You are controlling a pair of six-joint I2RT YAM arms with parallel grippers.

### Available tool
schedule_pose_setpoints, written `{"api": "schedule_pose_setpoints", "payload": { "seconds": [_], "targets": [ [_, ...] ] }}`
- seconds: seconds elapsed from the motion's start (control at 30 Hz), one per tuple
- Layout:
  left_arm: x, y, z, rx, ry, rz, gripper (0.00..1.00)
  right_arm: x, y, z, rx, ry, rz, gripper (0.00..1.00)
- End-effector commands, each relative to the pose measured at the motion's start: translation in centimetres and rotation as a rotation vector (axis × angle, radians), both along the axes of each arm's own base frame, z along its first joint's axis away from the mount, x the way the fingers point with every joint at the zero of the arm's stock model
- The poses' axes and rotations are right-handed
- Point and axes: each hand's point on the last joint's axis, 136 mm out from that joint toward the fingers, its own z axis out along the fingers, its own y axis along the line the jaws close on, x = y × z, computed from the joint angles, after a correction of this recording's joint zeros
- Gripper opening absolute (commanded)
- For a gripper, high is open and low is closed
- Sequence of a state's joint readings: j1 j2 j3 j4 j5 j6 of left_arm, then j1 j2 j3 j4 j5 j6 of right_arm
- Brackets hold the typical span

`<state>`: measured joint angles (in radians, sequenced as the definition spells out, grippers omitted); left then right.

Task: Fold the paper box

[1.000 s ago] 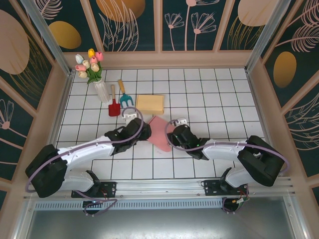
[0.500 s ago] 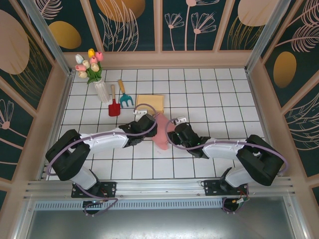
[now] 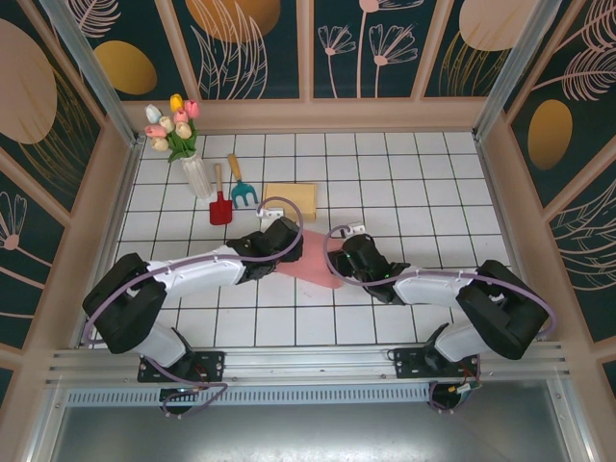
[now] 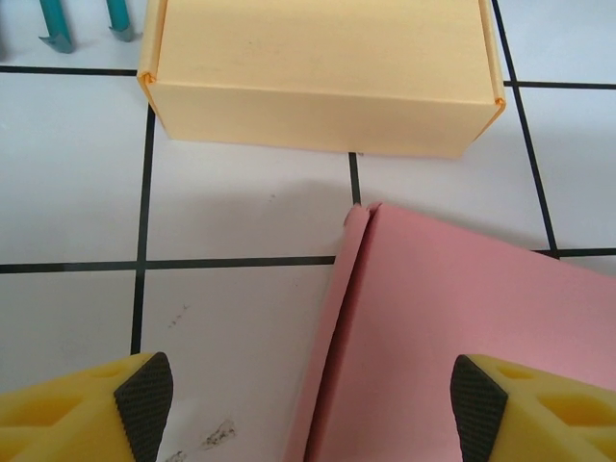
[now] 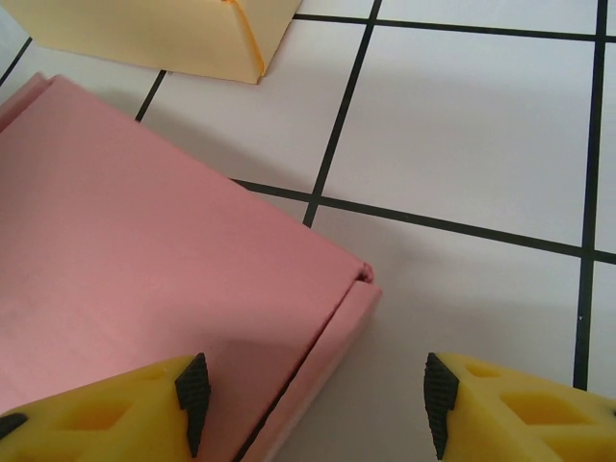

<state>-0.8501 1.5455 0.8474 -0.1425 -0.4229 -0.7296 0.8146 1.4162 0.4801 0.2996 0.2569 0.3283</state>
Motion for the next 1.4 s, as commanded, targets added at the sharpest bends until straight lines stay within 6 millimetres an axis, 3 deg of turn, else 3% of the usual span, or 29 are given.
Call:
{"api": "schedule_pose_setpoints", "payload": {
  "seconds": [0.0, 0.13, 0.33, 0.5, 0.57, 0.6, 0.67, 1.1, 1.37],
  "targets": [
    [-0.3, -0.2, -1.4, -0.011, 0.057, 0.006, 0.78, -0.7, -1.1, -1.2, -0.017, 0.04, -0.017, 0.63],
    [-1.4, -0.2, -2.5, -0.102, 0.116, 0.078, 0.81, -0.8, -1.2, -1.4, -0.011, 0.042, -0.017, 0.62],
    [-2.3, 0.2, -1.0, -0.249, 0.168, 0.226, 0.84, -0.9, -1.2, -1.3, -0.006, 0.043, -0.016, 0.63],
    [-2.5, -1.0, 0.0, -0.301, 0.195, 0.198, 0.85, -1.0, -1.2, -1.2, -0.002, 0.04, -0.015, 0.63],
    [-2.2, -0.8, 0.0, -0.267, 0.19, 0.206, 0.92, -1.0, -1.1, -1.1, 0.003, 0.04, -0.011, 0.63],
    [-2.0, -0.5, -0.1, -0.234, 0.186, 0.213, 0.98, -1.0, -1.1, -1.1, 0.004, 0.04, -0.008, 0.63],
    [-1.7, -0.5, -0.3, -0.197, 0.188, 0.211, 0.99, -1.1, -1.1, -1.2, 0.003, 0.042, -0.006, 0.63],
    [-2.7, -2.4, -4.4, -0.166, 0.323, 0.142, 0.99, -1.1, -1.0, -1.4, -0.002, 0.043, 0.001, 0.63],
    [-3.2, -2.8, -4.9, -0.199, 0.348, 0.133, 0.96, -1.2, -1.0, -2.0, -0.008, 0.056, 0.002, 0.63]
  ]
}}
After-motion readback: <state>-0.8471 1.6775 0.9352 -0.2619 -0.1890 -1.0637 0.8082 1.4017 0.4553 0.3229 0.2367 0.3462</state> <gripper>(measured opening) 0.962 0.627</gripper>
